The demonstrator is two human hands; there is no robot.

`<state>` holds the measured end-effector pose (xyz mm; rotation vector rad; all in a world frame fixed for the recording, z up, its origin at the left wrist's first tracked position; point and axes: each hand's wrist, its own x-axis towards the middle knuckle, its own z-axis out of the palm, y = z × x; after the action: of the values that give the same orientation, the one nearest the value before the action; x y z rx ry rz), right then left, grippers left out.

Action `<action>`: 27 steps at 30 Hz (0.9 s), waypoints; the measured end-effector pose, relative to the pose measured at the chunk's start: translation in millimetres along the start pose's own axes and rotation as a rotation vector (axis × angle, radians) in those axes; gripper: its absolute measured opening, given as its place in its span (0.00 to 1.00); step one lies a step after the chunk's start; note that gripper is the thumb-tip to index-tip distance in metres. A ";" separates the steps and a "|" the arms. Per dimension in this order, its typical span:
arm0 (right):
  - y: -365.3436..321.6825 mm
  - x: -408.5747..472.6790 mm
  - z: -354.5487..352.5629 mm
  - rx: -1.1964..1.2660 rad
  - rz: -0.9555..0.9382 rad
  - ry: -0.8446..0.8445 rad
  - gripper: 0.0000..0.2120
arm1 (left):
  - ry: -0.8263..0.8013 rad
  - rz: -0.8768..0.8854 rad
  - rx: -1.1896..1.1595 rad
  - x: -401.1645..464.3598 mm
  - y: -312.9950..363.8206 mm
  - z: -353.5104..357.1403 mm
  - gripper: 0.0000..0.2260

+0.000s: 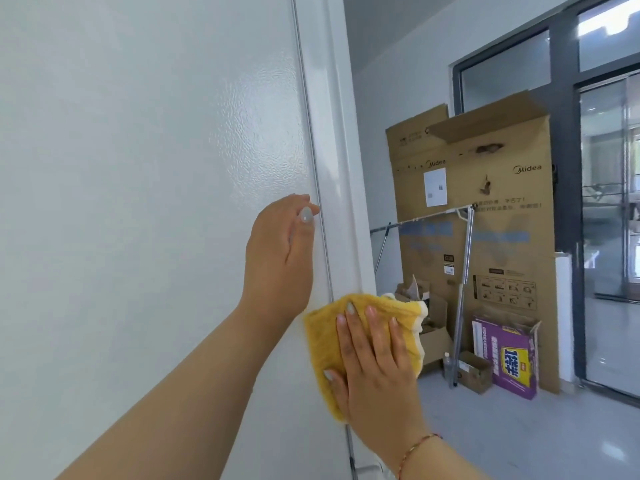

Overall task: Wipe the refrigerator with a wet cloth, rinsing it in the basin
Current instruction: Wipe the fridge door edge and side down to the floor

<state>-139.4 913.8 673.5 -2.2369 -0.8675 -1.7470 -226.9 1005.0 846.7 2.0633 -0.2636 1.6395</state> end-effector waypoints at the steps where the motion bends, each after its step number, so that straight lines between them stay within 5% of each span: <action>1: -1.5 -9.0 2.3 -0.013 -0.003 -0.003 0.31 | -0.005 -0.014 -0.010 -3.9 0.7 0.7 0.17; 13: -9.8 -111.2 22.1 -0.063 -0.108 -0.134 0.30 | -0.165 0.019 0.117 -45.5 1.5 -0.1 0.21; 17: 1.5 -81.9 2.5 0.057 -0.108 -0.155 0.31 | -0.292 0.145 0.269 -43.5 -3.8 -2.6 0.22; 27: 26.5 57.8 -24.2 0.104 -0.032 -0.064 0.31 | -0.337 0.109 0.285 -33.5 -13.3 -11.2 0.24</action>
<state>-136.9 900.2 740.1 -2.2343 -0.9891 -1.6122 -239.4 1017.0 813.2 2.5846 -0.2711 1.4503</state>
